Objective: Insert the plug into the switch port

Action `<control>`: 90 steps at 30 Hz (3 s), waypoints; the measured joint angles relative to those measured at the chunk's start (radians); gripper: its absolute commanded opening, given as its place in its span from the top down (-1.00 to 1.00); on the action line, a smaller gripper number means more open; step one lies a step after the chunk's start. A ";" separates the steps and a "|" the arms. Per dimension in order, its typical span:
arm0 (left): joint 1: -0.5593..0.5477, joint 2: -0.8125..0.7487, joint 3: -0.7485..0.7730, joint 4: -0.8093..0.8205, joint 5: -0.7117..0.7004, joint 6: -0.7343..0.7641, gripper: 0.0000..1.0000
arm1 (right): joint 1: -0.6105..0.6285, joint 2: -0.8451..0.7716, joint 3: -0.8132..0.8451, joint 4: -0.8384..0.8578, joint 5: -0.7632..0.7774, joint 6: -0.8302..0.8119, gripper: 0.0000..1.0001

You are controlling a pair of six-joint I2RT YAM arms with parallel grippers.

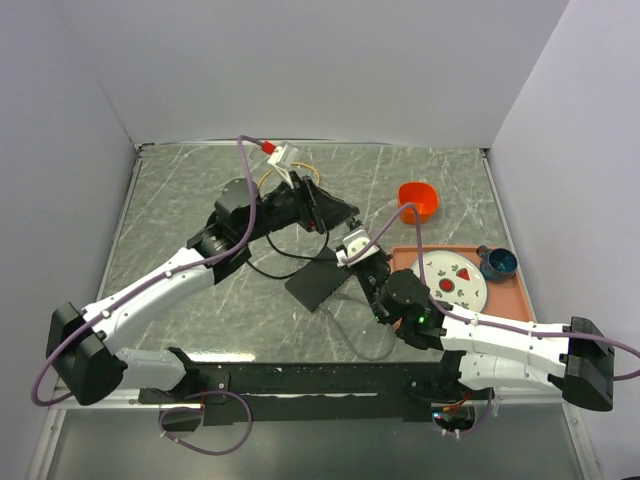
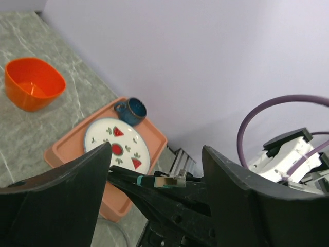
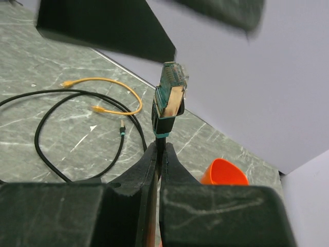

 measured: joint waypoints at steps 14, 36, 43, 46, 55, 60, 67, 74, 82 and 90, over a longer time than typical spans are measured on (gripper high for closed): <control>-0.057 0.064 0.046 -0.112 0.003 0.035 0.40 | 0.001 0.013 0.002 -0.037 0.006 0.026 1.00; -0.064 -0.083 -0.137 -0.129 -0.231 0.085 0.99 | -0.002 -0.084 0.003 -0.230 -0.164 0.185 -0.32; -0.050 -0.127 -0.223 -0.105 -0.214 0.195 0.99 | -0.205 -0.284 0.048 -0.410 -0.531 0.349 -0.53; -0.032 -0.188 -0.287 -0.051 -0.159 0.221 0.99 | -0.335 -0.309 0.112 -0.470 -0.774 0.423 -0.56; -0.026 -0.286 -0.331 0.143 0.074 0.237 0.99 | -0.540 -0.261 0.171 -0.459 -1.468 0.633 -0.61; -0.025 -0.337 -0.332 0.188 0.142 0.233 0.99 | -0.636 -0.192 0.163 -0.336 -1.744 0.780 -0.42; -0.026 -0.337 -0.332 0.224 0.229 0.214 0.98 | -0.664 -0.136 0.160 -0.143 -1.922 0.963 -0.23; -0.026 -0.300 -0.332 0.233 0.260 0.203 0.98 | -0.665 -0.067 0.158 -0.001 -1.934 1.108 -0.16; -0.028 -0.279 -0.315 0.270 0.275 0.184 0.98 | -0.665 -0.005 0.156 0.033 -1.915 1.172 -0.04; -0.049 -0.254 -0.298 0.289 0.278 0.181 0.98 | -0.659 0.022 0.156 0.093 -1.911 1.222 0.39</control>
